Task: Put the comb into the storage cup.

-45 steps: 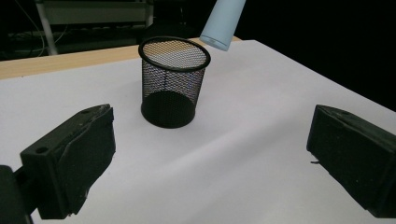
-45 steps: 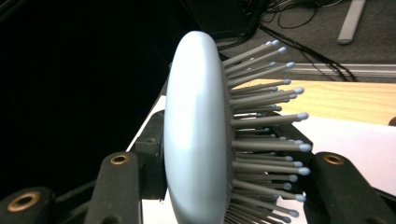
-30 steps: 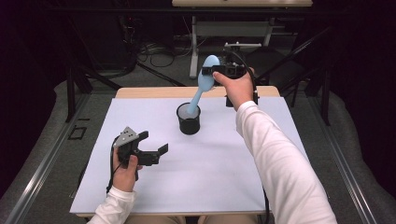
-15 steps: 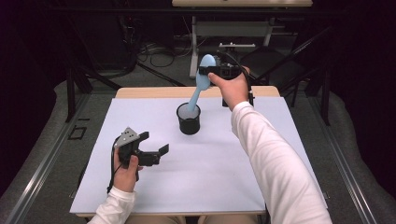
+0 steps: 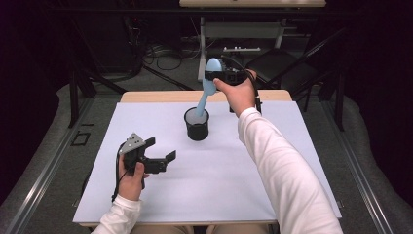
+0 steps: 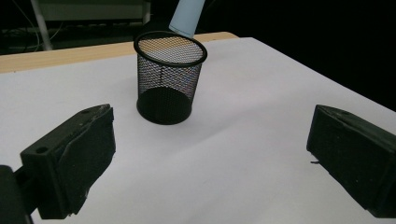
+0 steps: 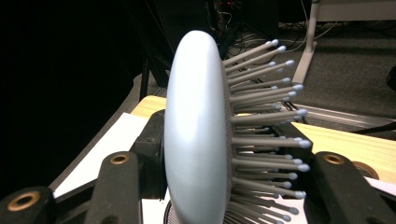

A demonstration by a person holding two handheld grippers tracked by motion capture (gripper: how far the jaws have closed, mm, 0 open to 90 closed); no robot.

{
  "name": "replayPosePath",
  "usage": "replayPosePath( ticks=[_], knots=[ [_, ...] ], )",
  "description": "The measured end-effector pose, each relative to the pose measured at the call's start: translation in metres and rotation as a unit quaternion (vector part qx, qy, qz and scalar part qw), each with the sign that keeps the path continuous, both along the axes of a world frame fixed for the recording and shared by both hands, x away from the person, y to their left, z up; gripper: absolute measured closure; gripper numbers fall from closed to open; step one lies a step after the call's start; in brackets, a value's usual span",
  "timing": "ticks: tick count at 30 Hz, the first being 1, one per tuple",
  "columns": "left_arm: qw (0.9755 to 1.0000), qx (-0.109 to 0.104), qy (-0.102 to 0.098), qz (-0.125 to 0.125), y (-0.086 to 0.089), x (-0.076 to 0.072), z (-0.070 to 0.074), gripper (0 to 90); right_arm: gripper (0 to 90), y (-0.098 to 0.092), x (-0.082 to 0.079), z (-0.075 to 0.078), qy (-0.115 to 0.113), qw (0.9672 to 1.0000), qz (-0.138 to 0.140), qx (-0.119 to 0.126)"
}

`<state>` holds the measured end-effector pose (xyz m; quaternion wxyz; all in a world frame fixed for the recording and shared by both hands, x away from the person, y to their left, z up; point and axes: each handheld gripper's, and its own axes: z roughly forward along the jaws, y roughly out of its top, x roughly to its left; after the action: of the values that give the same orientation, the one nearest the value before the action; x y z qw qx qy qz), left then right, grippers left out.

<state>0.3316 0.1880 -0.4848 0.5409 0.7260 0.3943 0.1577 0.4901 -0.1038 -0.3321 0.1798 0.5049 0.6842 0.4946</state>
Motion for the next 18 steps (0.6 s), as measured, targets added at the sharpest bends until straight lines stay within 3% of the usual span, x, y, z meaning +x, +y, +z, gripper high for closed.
replayPosePath(
  ticks=[18],
  knots=[
    [1.0000, 0.002, 0.002, 0.001, 0.000, 0.000, -0.001, 1.5, 47.7, 0.018, 0.000, -0.012, -0.011, 0.9994, 0.009, -0.032]
  ],
)
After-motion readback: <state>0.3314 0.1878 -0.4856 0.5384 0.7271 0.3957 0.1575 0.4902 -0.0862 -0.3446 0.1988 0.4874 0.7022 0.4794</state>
